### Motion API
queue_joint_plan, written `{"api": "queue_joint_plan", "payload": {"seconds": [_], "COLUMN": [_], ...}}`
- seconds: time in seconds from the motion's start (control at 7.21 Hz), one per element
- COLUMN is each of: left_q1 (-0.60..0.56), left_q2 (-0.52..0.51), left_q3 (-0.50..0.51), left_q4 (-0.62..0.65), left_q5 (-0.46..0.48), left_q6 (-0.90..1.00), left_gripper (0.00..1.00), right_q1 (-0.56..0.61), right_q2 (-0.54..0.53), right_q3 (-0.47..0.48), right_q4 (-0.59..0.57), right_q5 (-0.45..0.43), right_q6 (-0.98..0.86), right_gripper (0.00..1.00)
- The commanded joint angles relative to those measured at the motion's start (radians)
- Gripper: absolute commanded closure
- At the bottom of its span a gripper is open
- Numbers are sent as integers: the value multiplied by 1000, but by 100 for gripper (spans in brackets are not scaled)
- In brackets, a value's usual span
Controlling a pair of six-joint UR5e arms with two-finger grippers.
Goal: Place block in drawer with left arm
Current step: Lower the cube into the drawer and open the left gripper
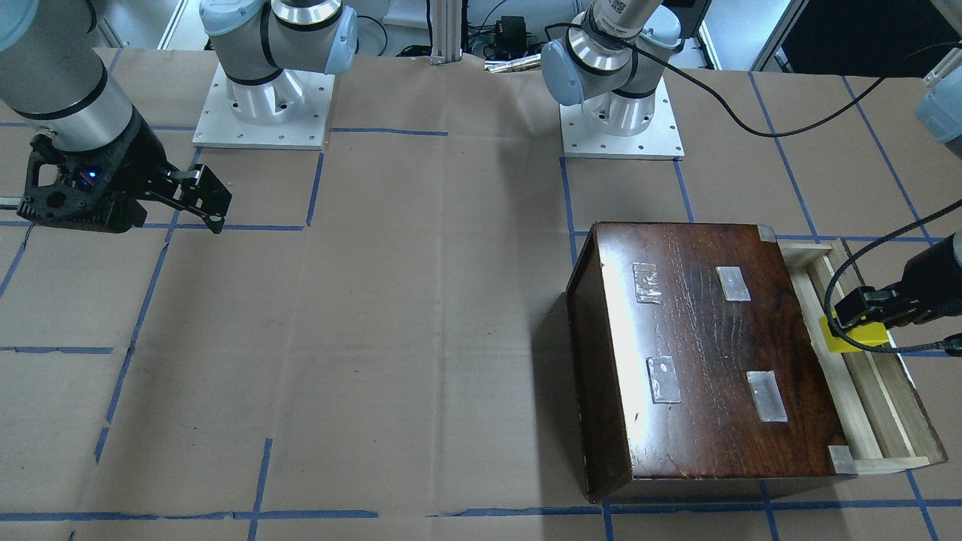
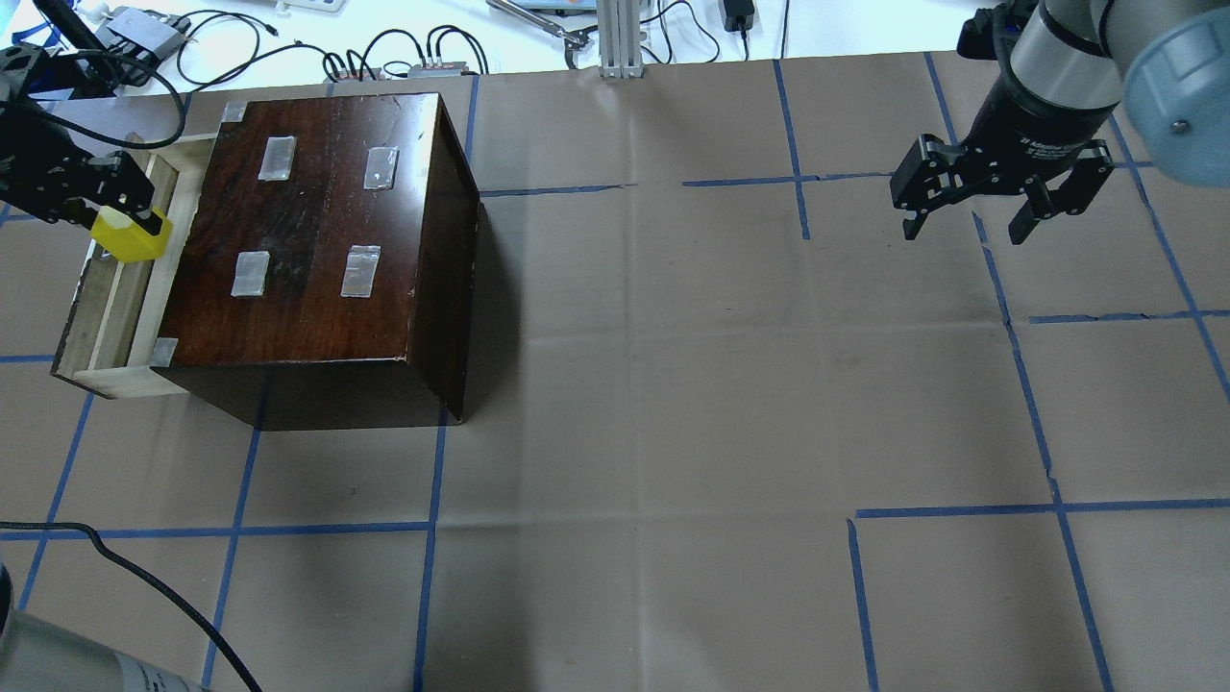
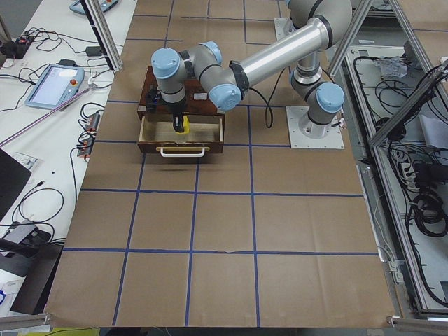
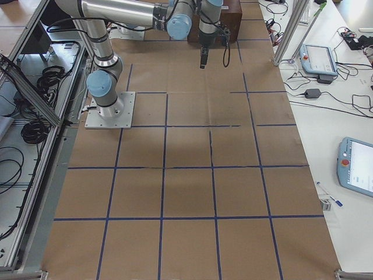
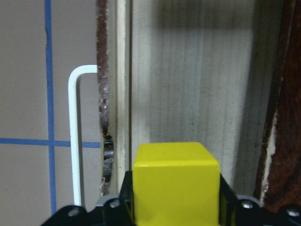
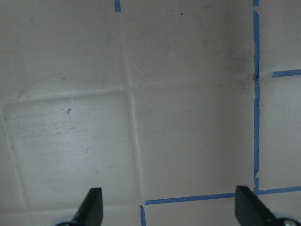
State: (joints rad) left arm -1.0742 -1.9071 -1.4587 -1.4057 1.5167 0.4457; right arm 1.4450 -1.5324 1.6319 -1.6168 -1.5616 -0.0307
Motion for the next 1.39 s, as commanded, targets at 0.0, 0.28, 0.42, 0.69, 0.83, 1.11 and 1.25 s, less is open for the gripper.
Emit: {"api": "queue_joint_plan", "payload": {"seconds": [0.0, 0.28, 0.42, 0.69, 0.83, 1.11, 1.25], "left_q1": [-4, -4, -4, -4, -6, -6, -9], "left_q2": [-21, -21, -23, -3, 26, 89, 123], "left_q3": [-8, -18, -16, 9, 11, -2, -14], "left_q4": [19, 19, 19, 19, 16, -13, -28], "left_q5": [0, -1, 0, 2, 2, 5, 5], "left_q6": [-2, -2, -2, -4, -5, -12, -36], "left_gripper": [68, 50, 1, 1, 1, 1, 1], "right_q1": [0, 0, 0, 0, 0, 0, 0], "right_q2": [0, 0, 0, 0, 0, 0, 0], "right_q3": [0, 0, 0, 0, -1, 0, 0], "right_q4": [2, 2, 0, 0, 2, 0, 0], "right_q5": [0, 0, 0, 0, 0, 0, 0], "right_q6": [0, 0, 0, 0, 0, 0, 0], "right_gripper": [0, 0, 0, 0, 0, 0, 0]}}
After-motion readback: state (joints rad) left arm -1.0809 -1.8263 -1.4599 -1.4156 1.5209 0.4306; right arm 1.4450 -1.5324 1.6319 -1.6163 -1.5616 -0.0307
